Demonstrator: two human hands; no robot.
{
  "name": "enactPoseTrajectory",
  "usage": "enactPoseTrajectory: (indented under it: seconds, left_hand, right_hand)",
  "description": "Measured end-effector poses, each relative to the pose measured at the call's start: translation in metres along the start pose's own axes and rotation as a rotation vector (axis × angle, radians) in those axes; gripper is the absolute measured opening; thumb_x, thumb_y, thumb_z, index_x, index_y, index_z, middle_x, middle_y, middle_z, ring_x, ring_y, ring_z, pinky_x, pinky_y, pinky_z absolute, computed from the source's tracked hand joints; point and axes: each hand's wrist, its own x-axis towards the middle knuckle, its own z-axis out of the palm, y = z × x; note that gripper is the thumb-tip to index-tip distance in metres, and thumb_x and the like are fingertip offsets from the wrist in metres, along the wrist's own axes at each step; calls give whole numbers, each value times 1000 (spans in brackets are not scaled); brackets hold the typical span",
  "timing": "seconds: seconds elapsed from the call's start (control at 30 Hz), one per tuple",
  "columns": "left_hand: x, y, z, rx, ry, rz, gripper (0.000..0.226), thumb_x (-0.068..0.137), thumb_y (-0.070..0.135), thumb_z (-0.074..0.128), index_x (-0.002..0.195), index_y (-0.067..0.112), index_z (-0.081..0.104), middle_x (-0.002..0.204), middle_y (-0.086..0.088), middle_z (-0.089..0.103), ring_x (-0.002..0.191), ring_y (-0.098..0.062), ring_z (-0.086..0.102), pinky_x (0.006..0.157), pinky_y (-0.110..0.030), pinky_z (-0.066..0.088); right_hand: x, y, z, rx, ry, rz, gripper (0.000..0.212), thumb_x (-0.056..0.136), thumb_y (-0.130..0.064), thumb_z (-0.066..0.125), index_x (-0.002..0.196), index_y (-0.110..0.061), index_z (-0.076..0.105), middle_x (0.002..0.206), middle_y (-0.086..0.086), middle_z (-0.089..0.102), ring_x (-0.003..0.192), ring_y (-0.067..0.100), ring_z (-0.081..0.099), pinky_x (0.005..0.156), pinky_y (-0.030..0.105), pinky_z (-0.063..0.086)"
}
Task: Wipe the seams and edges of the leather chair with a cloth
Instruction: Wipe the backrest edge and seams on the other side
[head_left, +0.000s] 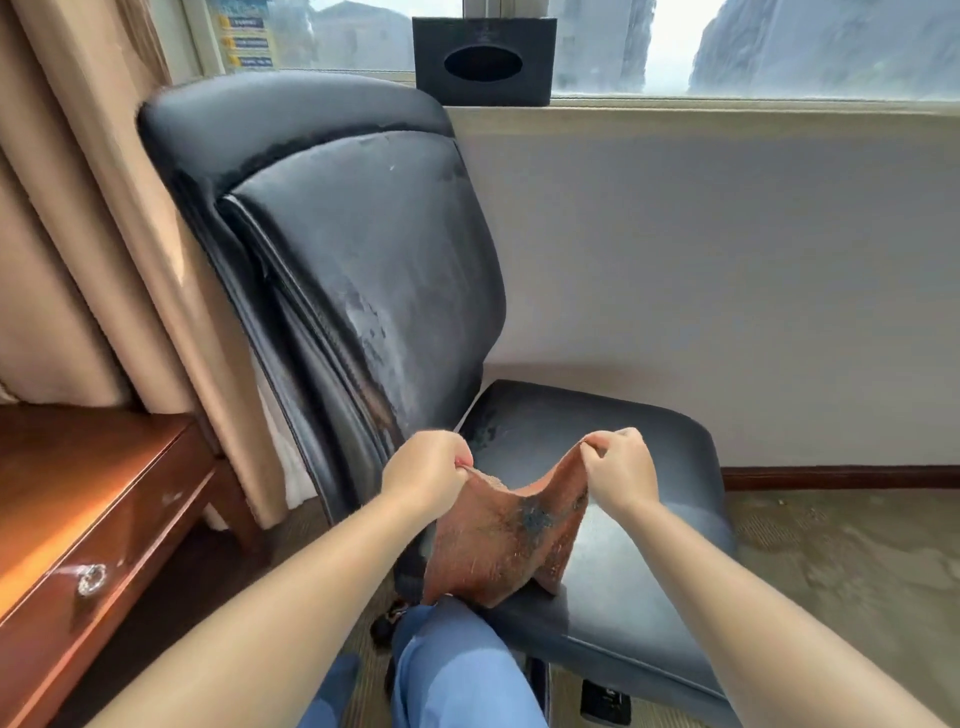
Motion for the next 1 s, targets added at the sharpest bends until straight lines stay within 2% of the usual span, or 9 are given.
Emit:
enactPoseTrajectory:
  seconds: [0.17,0.3,0.47,0.6,0.7,0.77,0.83,0.93,1.0]
  left_hand:
    - [36,19,17,-75,33,-30,21,92,7,55,91,14,75,98,-2,70,93,-20,64,77,-27,48]
    - [69,33,8,-173,194,-15,24,91,6,53,100,11,75,103,-6,71,99,-24,63,86,-34,51]
    - [78,36,6,-196,269,55,23,90,3,54,100,6,74,104,-10,70,102,-26,60,91,-35,46]
    - [53,11,47,-95,64,77,21,91,7,55,97,8,75,100,-7,68,98,-25,60,84,-29,44]
    - [29,-9,84,17,-142,46,21,90,9,57,100,8,75,103,-11,70,99,-27,62,83,-30,46]
    - [18,-19,102,80,-257,-17,19,88,10,57,96,7,74,97,-11,70,95,-28,64,71,-29,45]
    - [15,-24,111,104,-321,-64,17,86,10,57,90,8,73,86,-7,68,86,-26,64,65,-26,40]
    - [26,-24,112,119,-321,-93,15,83,10,56,75,11,68,74,-3,59,80,-26,62,63,-26,40]
    - [40,-22,111,125,-286,-101,23,82,9,52,59,13,54,66,-3,54,79,-30,61,60,-27,38]
  right_hand:
    - [23,17,-4,28,99,23,26,96,-14,44,87,-7,68,97,5,59,87,19,51,72,25,34]
    - [47,7,-23,114,218,-44,23,96,-14,46,100,-8,68,106,3,60,103,19,54,82,18,33]
    - [56,10,-48,145,304,-130,20,94,-12,49,102,-6,67,108,3,61,98,17,55,80,16,32]
    - [30,50,-33,70,150,-56,18,91,-11,51,95,-8,68,98,-1,59,91,17,54,78,21,37]
    - [6,85,-14,-126,-125,37,20,86,-12,50,77,-9,66,75,-1,56,75,21,52,61,26,37]
    - [-3,98,-3,-241,-348,108,20,82,-12,48,64,-7,57,59,3,47,61,22,44,51,27,31]
    - [-3,104,4,-297,-471,161,16,77,-10,47,64,-6,55,59,4,46,60,20,40,52,26,31]
    - [8,104,8,-294,-500,212,16,75,-9,45,65,-5,56,61,7,51,60,21,42,54,25,35]
    - [20,104,11,-263,-427,194,21,80,-13,47,73,-3,64,73,11,64,69,25,55,61,28,45]
